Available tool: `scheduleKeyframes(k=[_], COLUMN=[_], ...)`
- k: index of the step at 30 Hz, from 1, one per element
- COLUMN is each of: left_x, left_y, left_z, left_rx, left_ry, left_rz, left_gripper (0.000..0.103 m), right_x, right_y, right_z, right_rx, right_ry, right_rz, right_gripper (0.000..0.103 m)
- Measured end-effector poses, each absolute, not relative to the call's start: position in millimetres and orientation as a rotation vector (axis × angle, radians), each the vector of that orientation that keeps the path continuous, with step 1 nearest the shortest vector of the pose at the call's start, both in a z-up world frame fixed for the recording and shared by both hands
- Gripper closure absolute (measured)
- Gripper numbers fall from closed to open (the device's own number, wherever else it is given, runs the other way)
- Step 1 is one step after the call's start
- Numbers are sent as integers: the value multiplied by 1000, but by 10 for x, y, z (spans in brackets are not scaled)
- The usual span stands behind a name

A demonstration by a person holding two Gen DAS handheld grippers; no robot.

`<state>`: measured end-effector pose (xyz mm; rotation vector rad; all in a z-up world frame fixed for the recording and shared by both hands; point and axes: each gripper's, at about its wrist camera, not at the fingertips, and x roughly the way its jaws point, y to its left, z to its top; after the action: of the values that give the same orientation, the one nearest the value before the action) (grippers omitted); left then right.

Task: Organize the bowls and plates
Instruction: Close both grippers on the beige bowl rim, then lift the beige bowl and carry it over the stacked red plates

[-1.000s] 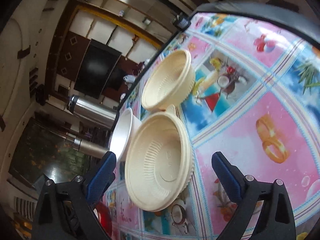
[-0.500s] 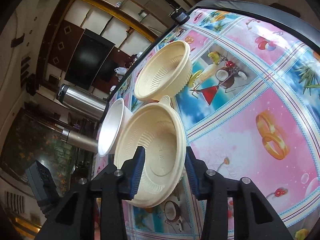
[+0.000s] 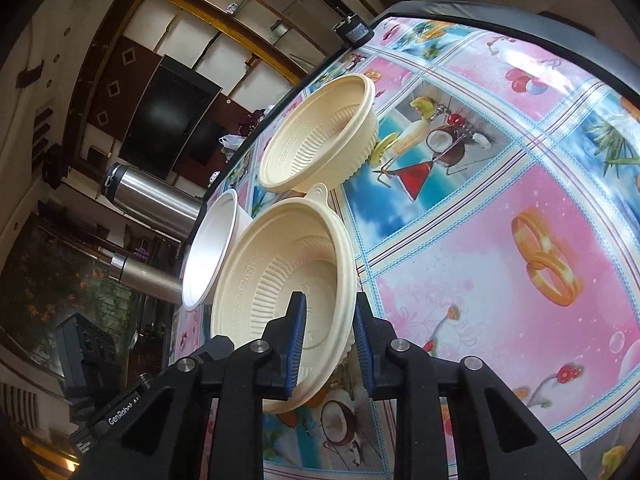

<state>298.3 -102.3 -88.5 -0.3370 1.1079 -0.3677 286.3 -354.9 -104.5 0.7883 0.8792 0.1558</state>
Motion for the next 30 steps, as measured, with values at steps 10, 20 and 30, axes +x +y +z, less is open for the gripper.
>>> scheduleKeyframes(k=[10,20,30], left_x=[2960,2937,2929], left_y=[-981,-953,-951], left_z=[-887,-833,-824], left_rx=[-385,-387,-368], left_ry=[1113,1062,1059], left_rz=[-384,-381,-366], left_gripper=[32,90,93], right_x=[2858,2832,2857], right_y=[-3547,-3546,-3496], right_z=[-1026,-1011,-1050], right_rx=[791,771,743], right_ry=[862,844,868], right_rz=[169,151,141], right_gripper=[86,90,91])
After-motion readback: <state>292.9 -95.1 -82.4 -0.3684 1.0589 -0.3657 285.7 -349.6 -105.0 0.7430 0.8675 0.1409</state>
